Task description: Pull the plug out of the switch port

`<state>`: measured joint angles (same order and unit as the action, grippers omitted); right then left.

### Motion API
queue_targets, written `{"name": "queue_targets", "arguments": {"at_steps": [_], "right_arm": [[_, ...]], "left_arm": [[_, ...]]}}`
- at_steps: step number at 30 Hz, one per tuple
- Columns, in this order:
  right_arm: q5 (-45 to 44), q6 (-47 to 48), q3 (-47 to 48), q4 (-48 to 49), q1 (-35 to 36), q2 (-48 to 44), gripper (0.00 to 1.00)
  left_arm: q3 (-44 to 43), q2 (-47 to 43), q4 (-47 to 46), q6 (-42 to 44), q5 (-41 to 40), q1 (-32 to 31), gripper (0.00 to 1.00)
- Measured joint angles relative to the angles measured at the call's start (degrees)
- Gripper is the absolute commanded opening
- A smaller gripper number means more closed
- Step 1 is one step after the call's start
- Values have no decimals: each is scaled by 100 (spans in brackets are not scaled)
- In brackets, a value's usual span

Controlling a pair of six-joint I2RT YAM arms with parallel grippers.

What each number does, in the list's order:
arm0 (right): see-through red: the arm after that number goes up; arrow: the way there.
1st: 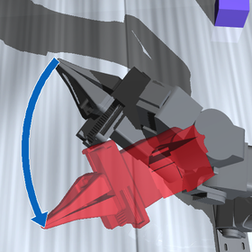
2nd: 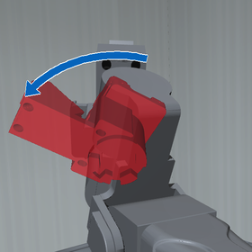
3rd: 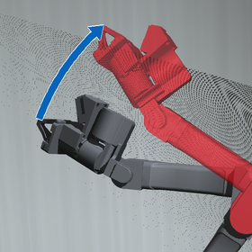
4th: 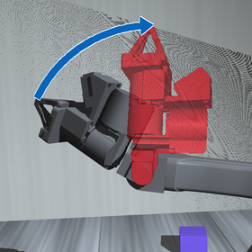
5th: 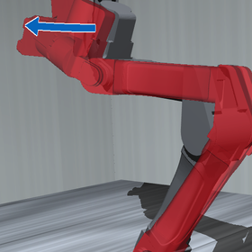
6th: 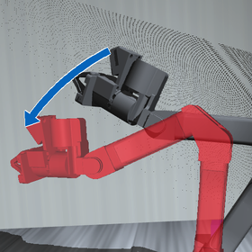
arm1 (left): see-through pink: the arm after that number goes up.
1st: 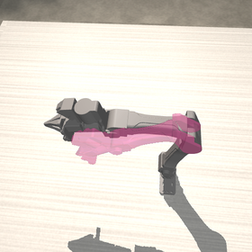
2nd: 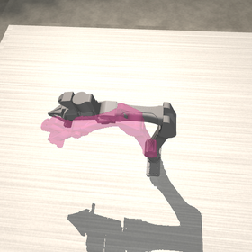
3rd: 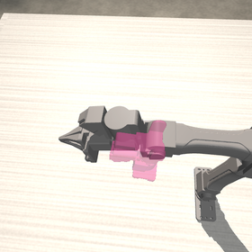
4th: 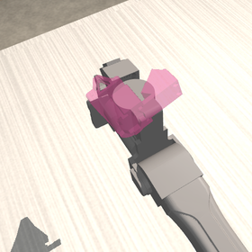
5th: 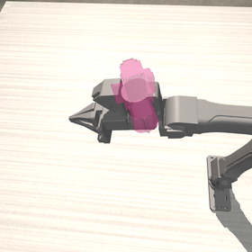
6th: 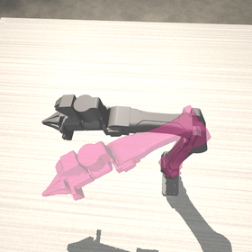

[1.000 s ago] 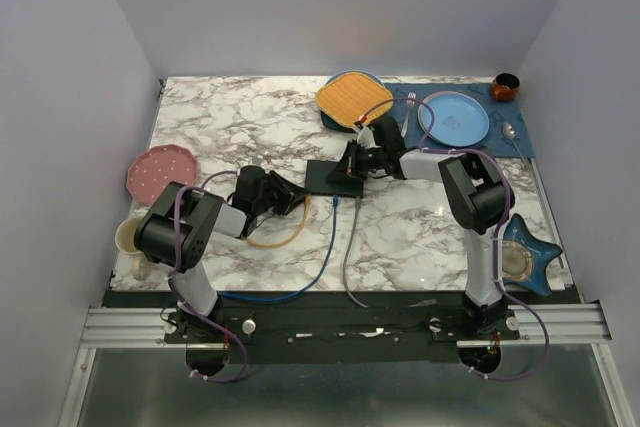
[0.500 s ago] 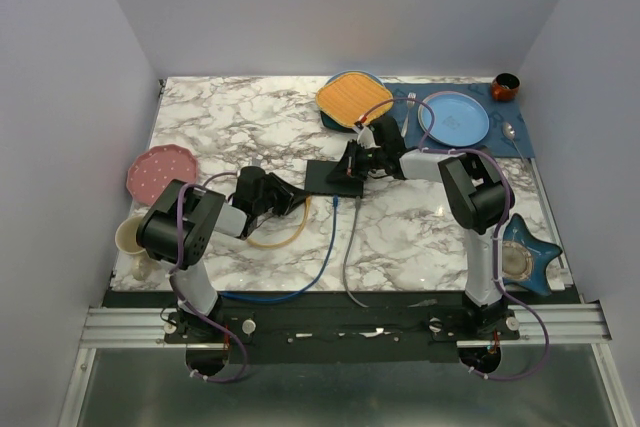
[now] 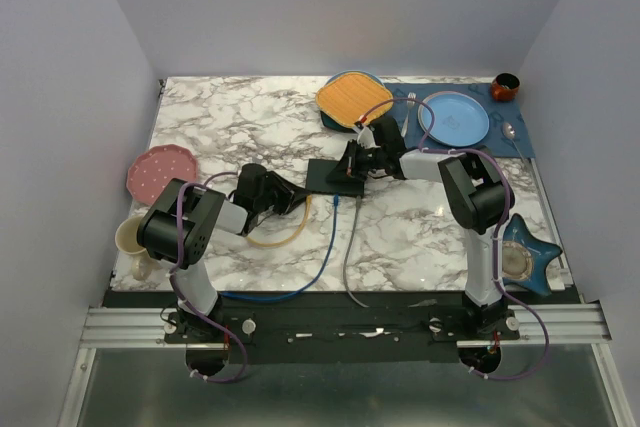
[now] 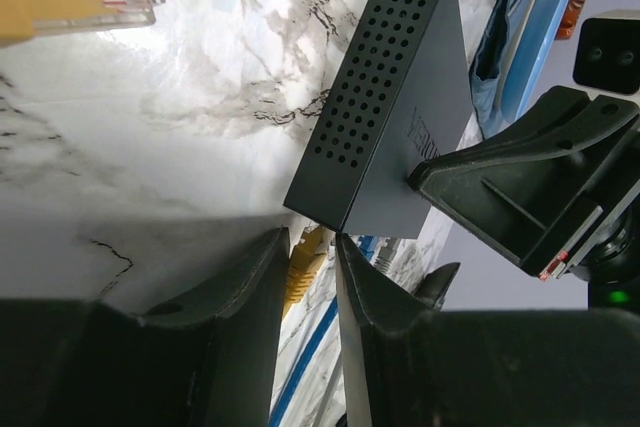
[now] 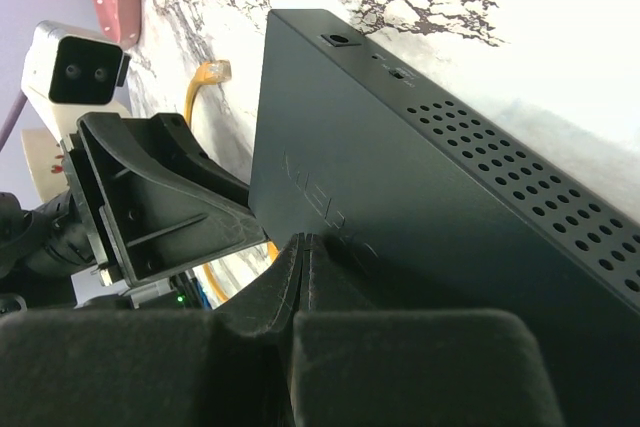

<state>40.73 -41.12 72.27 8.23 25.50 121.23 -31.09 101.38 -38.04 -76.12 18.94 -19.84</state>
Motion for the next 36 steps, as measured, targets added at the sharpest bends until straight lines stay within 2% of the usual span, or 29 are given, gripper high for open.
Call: {"name": "queue_targets", "arguments": {"at_steps": [6,15,29,36], "right_arm": [[2,0,0,2,0,0,5],[7,-2,0,28,0,13,4],[13,-2,0,74,7,26,4],[13,-2,0,74,9,26,4]], "left_arm": [[-63,0,146,-4,-2,0,28],[-203,-4,326,26,4,0,0],[-107,-15,127,103,15,26,0],[208,181,-708,-48,111,39,0]]}}
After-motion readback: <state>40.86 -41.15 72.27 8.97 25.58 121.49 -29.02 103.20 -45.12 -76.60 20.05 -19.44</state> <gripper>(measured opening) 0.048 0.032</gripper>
